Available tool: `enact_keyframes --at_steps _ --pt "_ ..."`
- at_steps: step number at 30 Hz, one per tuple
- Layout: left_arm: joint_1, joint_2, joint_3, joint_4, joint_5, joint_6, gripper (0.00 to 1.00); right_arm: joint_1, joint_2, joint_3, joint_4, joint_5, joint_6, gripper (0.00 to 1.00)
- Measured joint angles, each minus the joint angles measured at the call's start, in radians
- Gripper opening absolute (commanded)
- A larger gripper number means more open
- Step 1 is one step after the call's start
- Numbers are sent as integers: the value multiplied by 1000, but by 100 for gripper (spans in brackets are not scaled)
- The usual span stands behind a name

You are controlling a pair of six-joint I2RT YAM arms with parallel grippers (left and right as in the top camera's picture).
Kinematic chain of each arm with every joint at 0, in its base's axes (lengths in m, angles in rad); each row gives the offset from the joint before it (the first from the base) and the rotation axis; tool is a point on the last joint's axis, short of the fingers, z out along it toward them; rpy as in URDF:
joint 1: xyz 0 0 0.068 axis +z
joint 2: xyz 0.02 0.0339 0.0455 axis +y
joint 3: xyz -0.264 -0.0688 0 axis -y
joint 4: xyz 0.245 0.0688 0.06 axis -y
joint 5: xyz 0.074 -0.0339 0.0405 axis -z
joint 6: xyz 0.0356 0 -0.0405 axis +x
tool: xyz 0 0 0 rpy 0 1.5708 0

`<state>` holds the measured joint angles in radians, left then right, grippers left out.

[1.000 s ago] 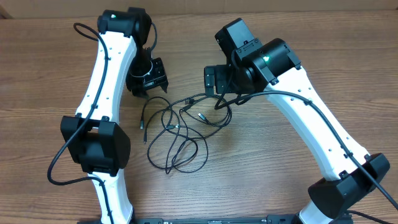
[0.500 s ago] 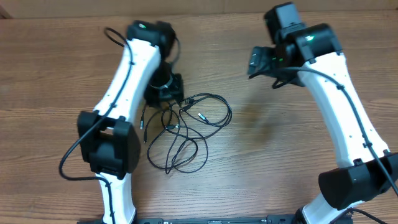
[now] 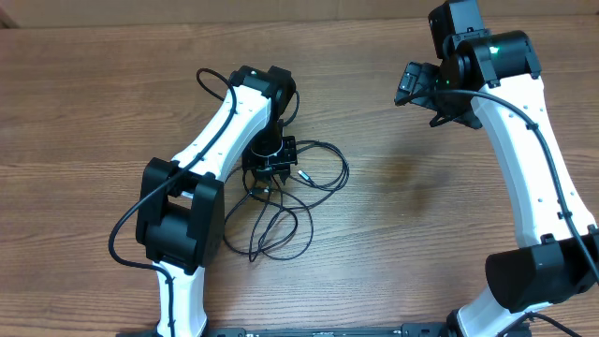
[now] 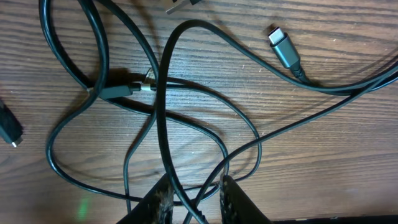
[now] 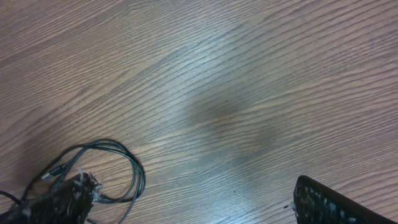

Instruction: Untangle cables

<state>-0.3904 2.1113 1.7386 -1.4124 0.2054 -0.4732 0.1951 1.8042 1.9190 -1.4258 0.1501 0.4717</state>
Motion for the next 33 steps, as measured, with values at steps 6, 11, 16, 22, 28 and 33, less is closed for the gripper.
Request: enact_keyframes --at_steps 6,11,16,22,28,33 --pt "0 0 -1 -4 0 -27 33 0 0 0 0 0 0 100" --pt "0 -1 -27 8 0 -42 15 0 0 0 0 0 0 100" --pt "0 -1 -65 23 0 -56 4 0 0 0 0 0 1 100" --pt "0 -1 -36 -58 0 -56 4 0 0 0 0 0 3 100" --pt "5 -1 268 -215 0 -44 4 0 0 0 -1 0 3 100" --pt "6 -9 620 -267 15 -21 4 0 0 0 0 0 3 100"
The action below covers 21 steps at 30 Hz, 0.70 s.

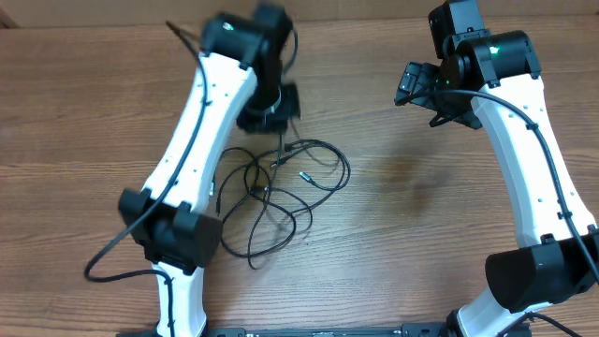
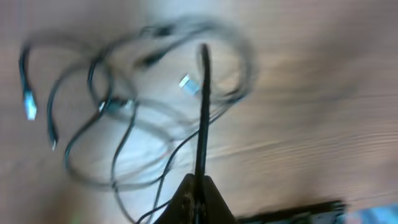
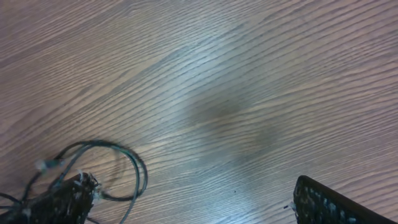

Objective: Untangle cables
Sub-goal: 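Lift the grasped cable with the left gripper and carry it to the upper left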

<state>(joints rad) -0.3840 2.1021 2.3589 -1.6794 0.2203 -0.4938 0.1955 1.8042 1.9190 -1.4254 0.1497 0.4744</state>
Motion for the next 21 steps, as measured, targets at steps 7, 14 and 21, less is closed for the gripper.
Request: enact_keyframes --at_steps 7,14,21 --pt "0 -34 331 1 90 6 4 0 0 0 0 0 1 100" --pt "47 -42 573 148 252 -43 4 0 0 0 -1 0 0 100" --pt "160 -73 686 297 433 -239 4 0 0 0 0 0 0 100"
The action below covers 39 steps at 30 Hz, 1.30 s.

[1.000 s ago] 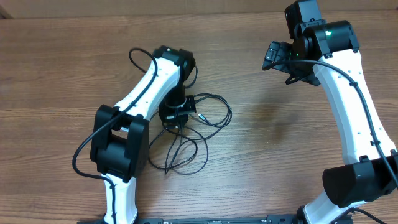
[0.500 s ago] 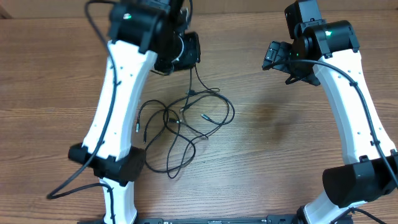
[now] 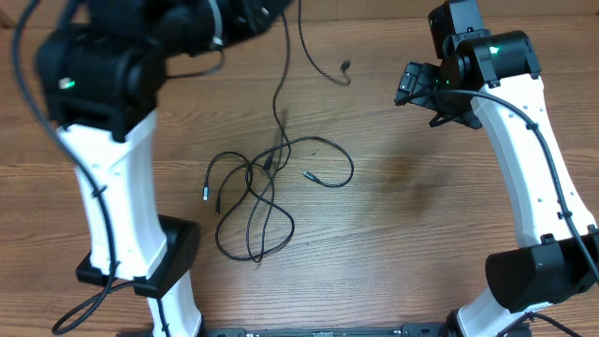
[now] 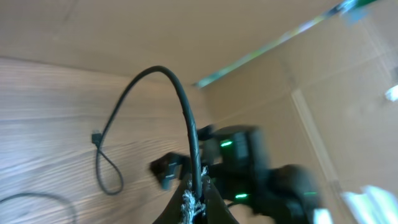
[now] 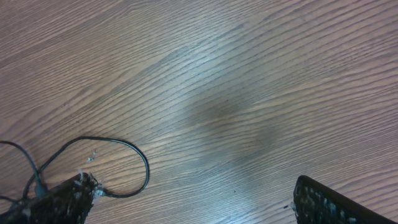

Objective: Untangle cables
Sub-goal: 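Lift the grasped cable with the left gripper and carry it to the upper left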

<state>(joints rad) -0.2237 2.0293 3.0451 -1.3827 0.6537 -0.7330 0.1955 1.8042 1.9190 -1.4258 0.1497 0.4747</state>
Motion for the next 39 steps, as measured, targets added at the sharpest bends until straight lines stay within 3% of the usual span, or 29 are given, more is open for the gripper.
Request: enact_keyframes --at_steps 5,8,12,26,39 --pt "64 -7 6 40 92 -222 4 0 0 0 0 0 0 100" --pt "103 -6 5 168 132 -365 4 0 0 0 0 0 0 100" --pt "145 -6 6 299 143 -448 4 0 0 0 0 0 0 100" --pt "158 11 6 316 -129 -376 4 0 0 0 0 0 0 100" --pt "158 245 5 773 -233 -310 4 0 0 0 0 0 0 100"
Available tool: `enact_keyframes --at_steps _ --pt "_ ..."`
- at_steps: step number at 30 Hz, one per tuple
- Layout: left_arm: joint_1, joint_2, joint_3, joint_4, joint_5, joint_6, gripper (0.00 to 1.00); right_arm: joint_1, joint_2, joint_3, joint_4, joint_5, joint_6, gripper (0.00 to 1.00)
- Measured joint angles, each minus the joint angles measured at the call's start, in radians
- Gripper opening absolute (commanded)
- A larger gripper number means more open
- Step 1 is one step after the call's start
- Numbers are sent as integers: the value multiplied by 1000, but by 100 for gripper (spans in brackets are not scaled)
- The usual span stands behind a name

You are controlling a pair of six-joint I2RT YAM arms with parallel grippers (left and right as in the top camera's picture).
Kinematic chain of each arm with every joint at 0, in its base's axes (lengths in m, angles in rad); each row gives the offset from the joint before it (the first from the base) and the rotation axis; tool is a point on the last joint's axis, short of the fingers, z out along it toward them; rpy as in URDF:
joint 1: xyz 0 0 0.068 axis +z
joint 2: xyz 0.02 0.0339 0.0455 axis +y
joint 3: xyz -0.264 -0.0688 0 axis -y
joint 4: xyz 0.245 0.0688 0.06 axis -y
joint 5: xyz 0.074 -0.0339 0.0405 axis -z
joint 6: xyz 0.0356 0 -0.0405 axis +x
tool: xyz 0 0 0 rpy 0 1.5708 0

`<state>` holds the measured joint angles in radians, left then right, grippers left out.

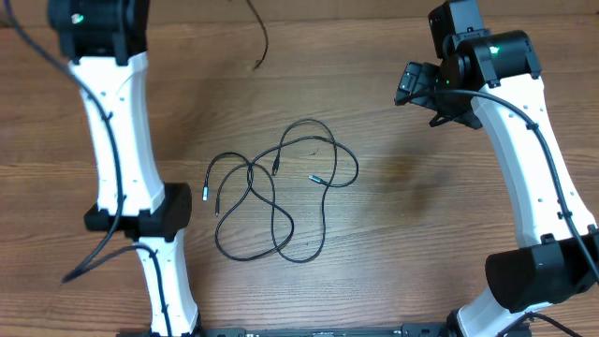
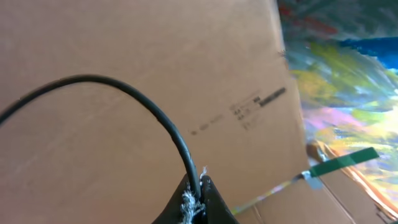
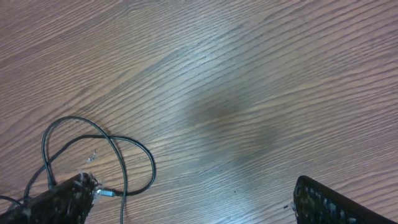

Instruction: Untangle cables

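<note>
A loose tangle of thin black cables (image 1: 271,201) lies on the wooden table, left of its middle, with small plugs showing at the cable ends. My left gripper (image 2: 196,190) is shut on one thicker black cable (image 2: 143,102), which arcs up and left from the fingertips. In the overhead view my left arm (image 1: 98,28) is raised high and that cable's free end (image 1: 259,42) dangles near the top edge, apart from the tangle. My right gripper (image 3: 193,202) is open and holds nothing, up at the right of the table. The tangle's right loops (image 3: 99,149) show by its left finger.
Behind the left gripper stands a brown cardboard wall (image 2: 155,50) with a strip of green tape (image 2: 339,162). The wooden tabletop (image 1: 421,215) carries a faint dark stain right of the tangle. My right arm (image 1: 524,140) stands along the right side.
The left gripper has gone higher with the cable. The cable no longer runs down into the tangle; only its end hangs at the top. The tangle's loops have shifted. The right arm is unchanged.
My left gripper was low over the tangle with a cable between its jaws. Then it was shut on that cable and raised. Later the cable still trailed down into the pile from high up. Now it hangs free of the remaining tangle.
</note>
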<state>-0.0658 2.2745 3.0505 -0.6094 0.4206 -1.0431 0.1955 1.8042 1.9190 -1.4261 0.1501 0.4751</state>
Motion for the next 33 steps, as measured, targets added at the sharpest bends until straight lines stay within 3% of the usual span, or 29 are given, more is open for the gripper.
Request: enact_keyframes --at_steps 7,15,21,23,27,33 --pt "4 130 -1 29 -42 9 4 0 0 0 0 0 0 100" --pt "90 190 -1 -3 -94 196 4 0 0 0 1 0 0 100" --pt "249 195 -52 -141 -212 348 31 0 0 0 0 0 0 100" --pt "300 196 -95 -178 -238 395 61 0 0 0 0 0 0 100" --pt "407 201 -211 -282 -273 481 100 0 0 0 0 0 0 100" --pt "503 214 -337 -417 -285 531 98 0 0 0 0 0 0 100"
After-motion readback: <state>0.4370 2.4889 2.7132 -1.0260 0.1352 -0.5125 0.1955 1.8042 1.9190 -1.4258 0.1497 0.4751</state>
